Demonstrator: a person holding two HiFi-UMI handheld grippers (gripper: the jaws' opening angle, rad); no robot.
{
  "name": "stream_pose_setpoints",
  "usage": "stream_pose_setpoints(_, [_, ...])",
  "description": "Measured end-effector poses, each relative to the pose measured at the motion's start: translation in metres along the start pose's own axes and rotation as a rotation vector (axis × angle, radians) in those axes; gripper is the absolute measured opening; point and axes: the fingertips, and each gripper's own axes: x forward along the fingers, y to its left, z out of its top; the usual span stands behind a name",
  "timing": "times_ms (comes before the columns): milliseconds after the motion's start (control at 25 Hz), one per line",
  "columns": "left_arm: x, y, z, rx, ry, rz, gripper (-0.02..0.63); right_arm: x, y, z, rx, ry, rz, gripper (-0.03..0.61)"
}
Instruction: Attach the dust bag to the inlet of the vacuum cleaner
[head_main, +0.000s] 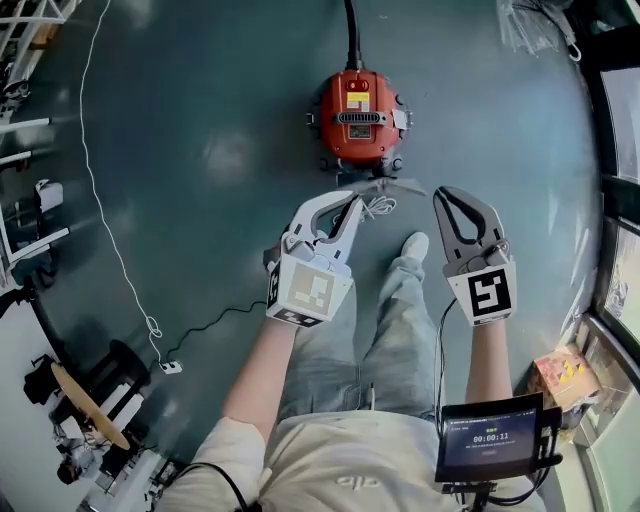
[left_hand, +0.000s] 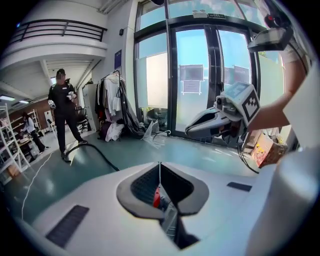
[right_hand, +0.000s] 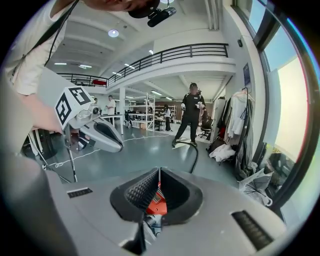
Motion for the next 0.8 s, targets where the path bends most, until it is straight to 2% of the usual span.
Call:
stream_pose_setpoints(320, [-0.093, -0.007, 0.132, 0.049, -0.121, 0.03, 0.014, -0.079, 0.0, 0.148, -0.006, -0.101, -0.054, 0.017])
stream_pose_setpoints(440, [-0.121, 0.002, 0.194, 0.082, -0.199, 0.075, 0.014, -0.106, -0.022, 0.212, 0.009, -0.221, -0.107, 0.017])
stream_pose_setpoints(600, [-0.169, 0.009, 0.279, 0.147, -0.347, 0.108, 0.014, -0.151, -0.039, 0.294, 0.024, -0.4, -0.19, 0.017])
stream_pose_setpoints(800, [-0.22, 0.005, 0.342, 0.203, -0.477, 0.153, 0.014, -0.201, -0.036, 0.375, -0.084, -0.523, -0.237, 0.017])
